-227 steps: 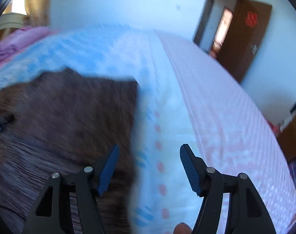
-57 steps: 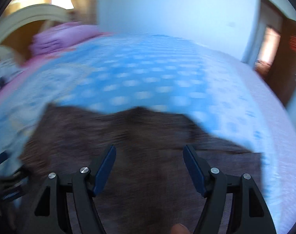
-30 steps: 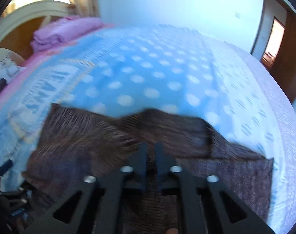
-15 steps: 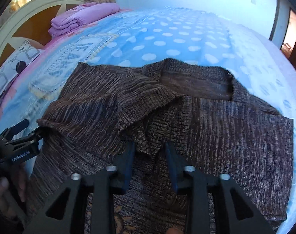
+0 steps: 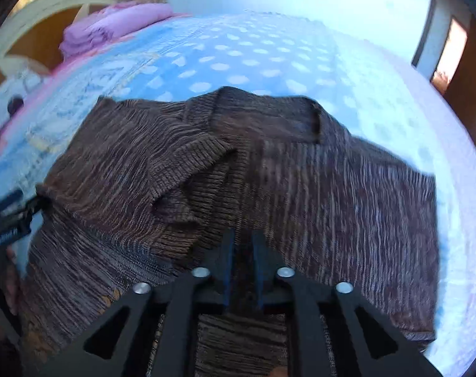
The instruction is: Fold small clothes
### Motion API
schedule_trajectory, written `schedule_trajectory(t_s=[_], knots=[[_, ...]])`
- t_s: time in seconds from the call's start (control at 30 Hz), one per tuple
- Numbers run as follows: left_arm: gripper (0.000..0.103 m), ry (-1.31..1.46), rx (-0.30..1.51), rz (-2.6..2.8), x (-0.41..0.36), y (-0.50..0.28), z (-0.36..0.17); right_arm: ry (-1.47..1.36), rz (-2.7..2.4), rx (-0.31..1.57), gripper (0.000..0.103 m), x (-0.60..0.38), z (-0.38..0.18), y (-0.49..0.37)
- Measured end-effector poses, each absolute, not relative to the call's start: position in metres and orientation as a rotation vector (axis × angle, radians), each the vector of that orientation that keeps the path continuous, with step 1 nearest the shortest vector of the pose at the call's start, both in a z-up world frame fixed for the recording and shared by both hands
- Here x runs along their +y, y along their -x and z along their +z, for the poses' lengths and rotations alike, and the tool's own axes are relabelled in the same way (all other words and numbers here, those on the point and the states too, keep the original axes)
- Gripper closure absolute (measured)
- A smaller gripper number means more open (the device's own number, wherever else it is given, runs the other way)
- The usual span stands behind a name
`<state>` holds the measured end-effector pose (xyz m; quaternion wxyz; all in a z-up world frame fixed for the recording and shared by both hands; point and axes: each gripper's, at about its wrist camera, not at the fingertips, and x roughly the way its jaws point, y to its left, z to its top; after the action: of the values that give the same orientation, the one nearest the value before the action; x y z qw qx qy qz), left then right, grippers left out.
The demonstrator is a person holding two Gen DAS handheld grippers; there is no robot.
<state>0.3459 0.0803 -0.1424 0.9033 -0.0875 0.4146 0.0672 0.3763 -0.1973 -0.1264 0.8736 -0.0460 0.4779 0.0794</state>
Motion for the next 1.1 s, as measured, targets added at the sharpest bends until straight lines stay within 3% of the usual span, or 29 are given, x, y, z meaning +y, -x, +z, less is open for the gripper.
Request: schedule_trajectory(t_s=[0.03,0.2,0.4,0.43,0.5,0.8,1.03,1.1], knots=[[0.000,0.207,0.830,0.132,0.084,-0.341,-0.139,0.073,0.168,0.983,0.070,-0.202,-0.123,-0.375],[0.000,0.348,0.649,0.190,0.107,-0.313,-0.122,0.028,0.251,0.897,0.069,-0.195,-0.102,-0.377],[0.000,0.177,0.795,0.226,0.080,-0.362,-0.128,0.123,0.298,0.989,0.070,-0.147,-0.126,-0.400],[0.000,0.148,0.814,0.219,0.076,-0.366,-0.131,0.156,0.277,0.993,0.073,-0.142,-0.129,-0.403],[0.000,0.067,0.882,0.213,0.064,-0.375,-0.142,0.198,0.241,0.970,0.097,-0.139,-0.129,-0.407],[0.000,0.027,0.872,0.228,0.061,-0.370,-0.144,0.162,-0.050,0.875,0.097,-0.209,-0.102,-0.442],[0.000,0.041,0.887,0.213,0.071,-0.357,-0.143,0.079,0.297,0.872,0.096,-0.179,-0.097,-0.387],[0.000,0.039,0.894,0.214,0.073,-0.355,-0.143,0.147,0.398,0.876,0.088,-0.154,-0.102,-0.367]])
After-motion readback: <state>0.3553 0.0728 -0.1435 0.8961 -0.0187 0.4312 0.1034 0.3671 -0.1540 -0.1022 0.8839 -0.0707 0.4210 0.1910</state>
